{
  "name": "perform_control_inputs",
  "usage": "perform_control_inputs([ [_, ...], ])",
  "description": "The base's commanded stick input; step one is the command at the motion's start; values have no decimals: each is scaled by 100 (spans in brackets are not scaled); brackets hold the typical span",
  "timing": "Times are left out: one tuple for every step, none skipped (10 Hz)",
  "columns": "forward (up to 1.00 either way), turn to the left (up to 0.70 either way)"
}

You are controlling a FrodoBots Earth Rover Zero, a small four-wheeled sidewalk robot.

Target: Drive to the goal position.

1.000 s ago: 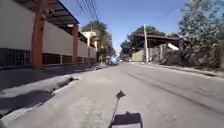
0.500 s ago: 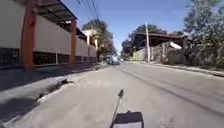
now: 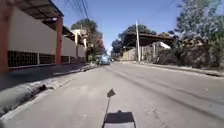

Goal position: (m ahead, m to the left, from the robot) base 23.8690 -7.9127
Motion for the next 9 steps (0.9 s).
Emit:
perform_control_inputs([
  [100, 0],
  [100, 0],
  [100, 0],
  [100, 0],
  [100, 0],
  [100, -4],
  [100, -38],
  [100, -39],
  [100, -39],
])
